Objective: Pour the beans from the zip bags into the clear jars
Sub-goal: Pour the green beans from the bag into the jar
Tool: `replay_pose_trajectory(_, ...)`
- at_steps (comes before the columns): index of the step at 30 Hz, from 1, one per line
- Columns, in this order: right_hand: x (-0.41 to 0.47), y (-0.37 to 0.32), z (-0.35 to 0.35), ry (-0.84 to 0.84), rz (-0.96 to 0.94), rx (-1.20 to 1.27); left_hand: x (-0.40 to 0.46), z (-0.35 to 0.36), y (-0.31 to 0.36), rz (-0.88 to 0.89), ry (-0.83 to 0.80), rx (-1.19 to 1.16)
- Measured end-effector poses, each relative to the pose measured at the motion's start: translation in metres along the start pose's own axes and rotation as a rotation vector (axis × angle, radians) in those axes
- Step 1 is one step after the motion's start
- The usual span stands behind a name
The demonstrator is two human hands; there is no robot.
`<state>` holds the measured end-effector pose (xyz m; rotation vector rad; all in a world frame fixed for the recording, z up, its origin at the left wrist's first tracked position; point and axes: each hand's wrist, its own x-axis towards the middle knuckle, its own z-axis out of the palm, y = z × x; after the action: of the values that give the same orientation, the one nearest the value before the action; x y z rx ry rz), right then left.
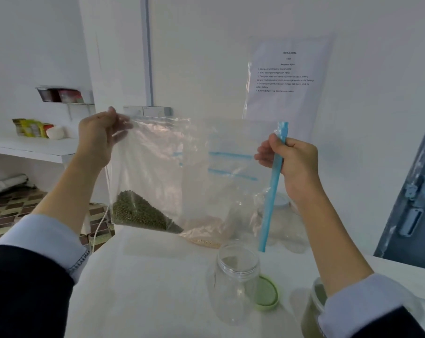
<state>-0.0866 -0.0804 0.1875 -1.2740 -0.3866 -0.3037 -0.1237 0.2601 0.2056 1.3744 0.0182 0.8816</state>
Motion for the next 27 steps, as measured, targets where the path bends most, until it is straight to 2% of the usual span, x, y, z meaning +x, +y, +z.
replay_pose_trajectory(5, -0.005, 0.005, 0.002, -0.024, 0.008, 0.030, -0.007, 0.006, 0.010, 0.057, 0.108, 0.046)
replay_pose_trajectory(10, -0.009, 0.008, 0.002, 0.029, 0.007, 0.063, -0.010, 0.012, 0.020, 0.119, 0.158, 0.093)
replay_pose_trajectory(27, -0.012, 0.019, -0.009, 0.036, 0.088, 0.141, -0.024, 0.030, 0.063, 0.247, 0.138, 0.251)
